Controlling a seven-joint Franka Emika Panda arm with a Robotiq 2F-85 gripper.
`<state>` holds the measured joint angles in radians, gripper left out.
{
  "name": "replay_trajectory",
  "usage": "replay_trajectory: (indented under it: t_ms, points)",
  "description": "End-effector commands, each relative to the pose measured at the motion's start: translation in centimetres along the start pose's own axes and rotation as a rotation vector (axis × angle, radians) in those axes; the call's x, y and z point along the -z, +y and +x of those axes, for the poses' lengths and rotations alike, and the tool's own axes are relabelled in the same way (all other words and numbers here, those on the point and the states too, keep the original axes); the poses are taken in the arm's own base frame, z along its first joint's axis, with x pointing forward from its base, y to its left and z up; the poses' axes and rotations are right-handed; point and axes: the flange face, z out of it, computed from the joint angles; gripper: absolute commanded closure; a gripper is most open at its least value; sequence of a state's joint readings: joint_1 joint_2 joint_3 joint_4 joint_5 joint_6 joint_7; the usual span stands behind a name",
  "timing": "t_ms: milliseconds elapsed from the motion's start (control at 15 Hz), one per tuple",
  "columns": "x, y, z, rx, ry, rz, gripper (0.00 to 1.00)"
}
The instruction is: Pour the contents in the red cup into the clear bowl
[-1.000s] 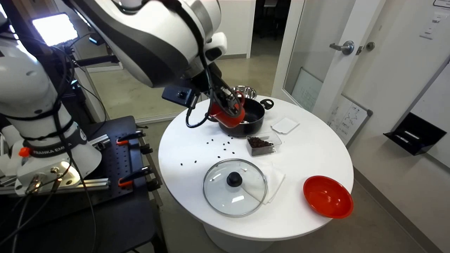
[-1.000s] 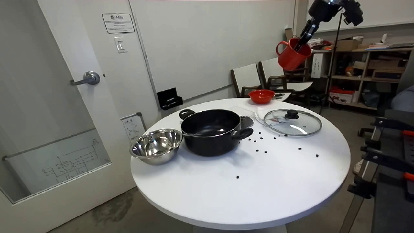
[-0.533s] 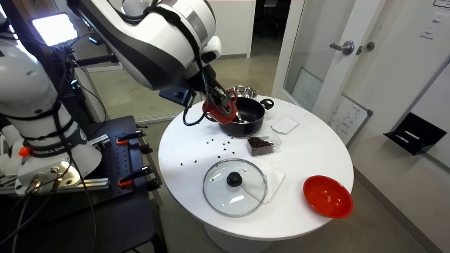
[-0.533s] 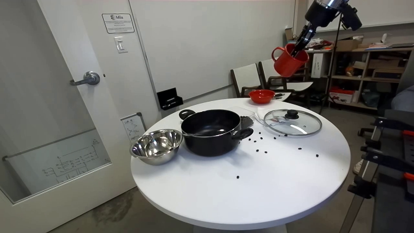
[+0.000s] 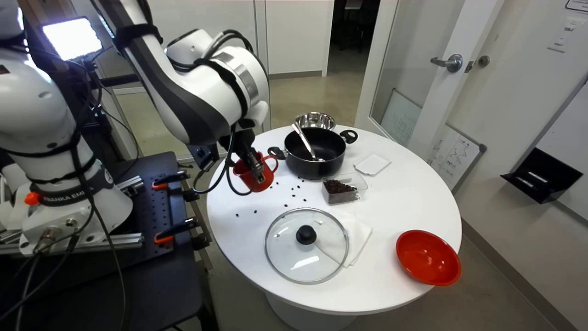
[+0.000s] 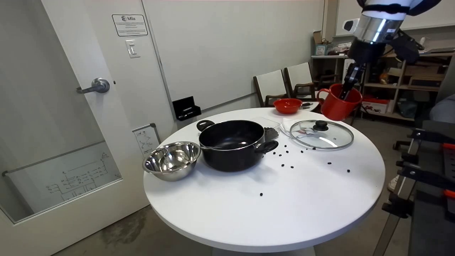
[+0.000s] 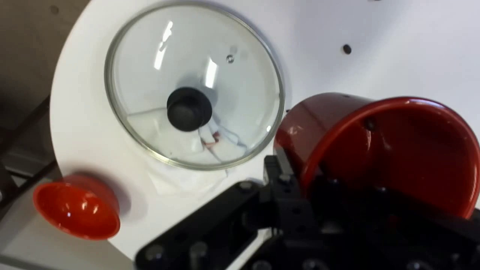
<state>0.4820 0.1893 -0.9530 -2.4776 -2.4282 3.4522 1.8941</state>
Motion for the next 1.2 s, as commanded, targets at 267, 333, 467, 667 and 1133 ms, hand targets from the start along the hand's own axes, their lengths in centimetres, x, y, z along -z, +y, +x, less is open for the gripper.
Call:
replay_trajectory:
  t_ms: [267, 333, 467, 667, 1133]
  points:
    - [-3.6, -8.6, -7.2, -0.021, -0.241, 0.173, 0.98]
    - [-3.9, -9.7, -8.1, -0.020, -0.264, 0.210, 0.98]
    - [-4.6, -11.0, -8.5, -0.030, -0.288, 0.261, 0.98]
    - [-4.6, -9.9, -7.0, -0.019, -0.264, 0.232, 0.98]
    - [-5.0, -9.4, -3.9, 0.041, -0.217, 0.183, 0.98]
